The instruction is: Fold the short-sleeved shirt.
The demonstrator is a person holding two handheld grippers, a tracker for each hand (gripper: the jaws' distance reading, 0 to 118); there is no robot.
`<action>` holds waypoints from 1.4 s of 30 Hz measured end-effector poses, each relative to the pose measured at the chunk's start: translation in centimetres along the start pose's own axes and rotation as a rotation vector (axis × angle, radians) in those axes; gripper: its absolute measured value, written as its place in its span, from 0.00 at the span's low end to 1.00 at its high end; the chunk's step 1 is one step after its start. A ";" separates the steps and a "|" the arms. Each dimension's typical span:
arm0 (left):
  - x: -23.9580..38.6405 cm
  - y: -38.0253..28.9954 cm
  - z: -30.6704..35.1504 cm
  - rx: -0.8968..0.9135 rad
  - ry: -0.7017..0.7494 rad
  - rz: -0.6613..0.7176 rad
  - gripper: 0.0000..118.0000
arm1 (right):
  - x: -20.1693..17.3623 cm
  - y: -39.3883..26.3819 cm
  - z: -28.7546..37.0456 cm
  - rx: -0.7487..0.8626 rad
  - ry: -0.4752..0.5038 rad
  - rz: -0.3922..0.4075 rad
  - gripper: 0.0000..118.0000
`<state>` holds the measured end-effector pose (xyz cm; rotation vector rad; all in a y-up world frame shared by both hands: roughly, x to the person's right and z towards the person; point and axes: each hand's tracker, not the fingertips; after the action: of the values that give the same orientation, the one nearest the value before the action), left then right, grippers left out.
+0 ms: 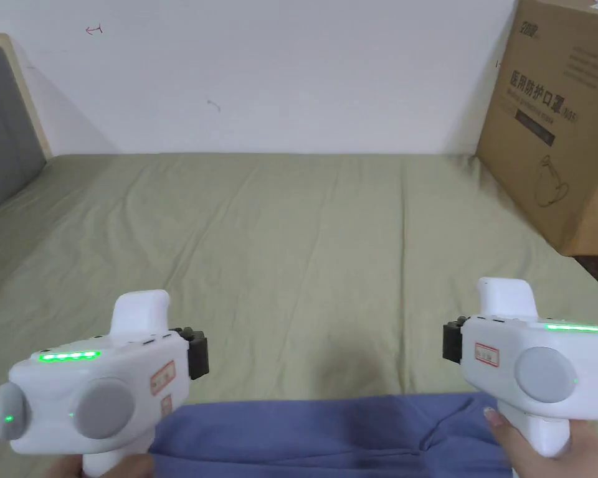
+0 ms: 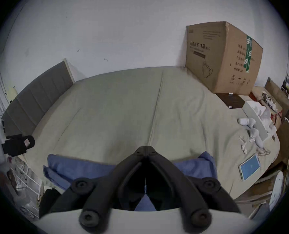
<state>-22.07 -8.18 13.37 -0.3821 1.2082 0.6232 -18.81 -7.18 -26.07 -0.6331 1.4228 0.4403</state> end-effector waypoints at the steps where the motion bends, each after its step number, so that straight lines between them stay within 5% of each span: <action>1: -1.6 0.1 0.2 -0.024 -0.060 0.084 0.00 | 0.3 0.0 0.3 -0.008 0.007 -0.008 0.00; 4: -10.0 -0.6 -0.2 -0.131 -0.311 0.384 0.01 | 1.3 0.0 2.0 -0.019 0.078 -0.113 0.00; 7: -18.5 -2.7 -2.1 -0.214 -0.450 0.556 0.10 | 1.5 0.0 2.2 -0.050 0.049 -0.086 0.00; 8: -20.0 -3.4 -2.3 -0.222 -0.429 0.566 0.31 | 1.0 -0.2 2.2 -0.060 0.047 -0.078 0.00; 10: -23.1 -5.0 -3.0 -0.238 -0.372 0.565 0.92 | 0.8 -0.6 1.7 -0.079 0.035 -0.061 0.00; 13: -23.6 -7.4 -3.9 -0.231 -0.412 0.703 1.00 | 0.1 -1.2 0.5 -0.126 0.011 -0.046 0.00; 18: -22.9 -10.9 -7.3 -0.311 -0.592 0.847 1.00 | -0.6 -1.6 -1.1 -0.195 0.015 -0.090 0.00; 21: -20.6 -11.3 -9.2 -0.306 -0.845 0.887 1.00 | -1.4 -1.3 -1.3 -0.216 0.004 -0.057 0.00; 24: -17.6 -11.3 -11.6 -0.398 -0.874 0.835 0.96 | -1.8 -0.7 -1.3 -0.216 -0.013 -0.065 0.00; 25: -17.1 -11.1 -11.9 -0.384 -0.851 0.825 0.85 | -1.9 -0.6 -1.4 -0.216 -0.008 -0.070 0.00; 27: -16.7 -11.5 -12.5 -0.424 -0.727 0.824 0.07 | -2.4 -0.3 -1.4 -0.215 0.002 -0.074 0.00; 29: -15.7 -12.4 -13.3 -0.471 -0.516 0.750 0.05 | -2.7 -0.3 -1.5 -0.215 0.006 -0.066 0.00; 30: -18.1 -12.2 -12.7 -0.383 -0.640 0.780 0.05 | -2.9 -0.3 -1.6 -0.216 0.006 -0.065 0.00; 37: -18.8 -6.7 -5.6 -0.287 -0.304 0.421 0.05 | -2.5 0.1 -1.1 -0.223 0.069 -0.073 0.00; 42: -16.3 -2.8 -0.6 -0.273 0.211 0.026 0.05 | -2.0 0.3 -0.5 -0.198 0.092 -0.058 0.00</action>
<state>-24.30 -14.58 28.44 -0.6755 1.3332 0.7880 -19.61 -7.16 -24.14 -0.8615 1.4549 0.5153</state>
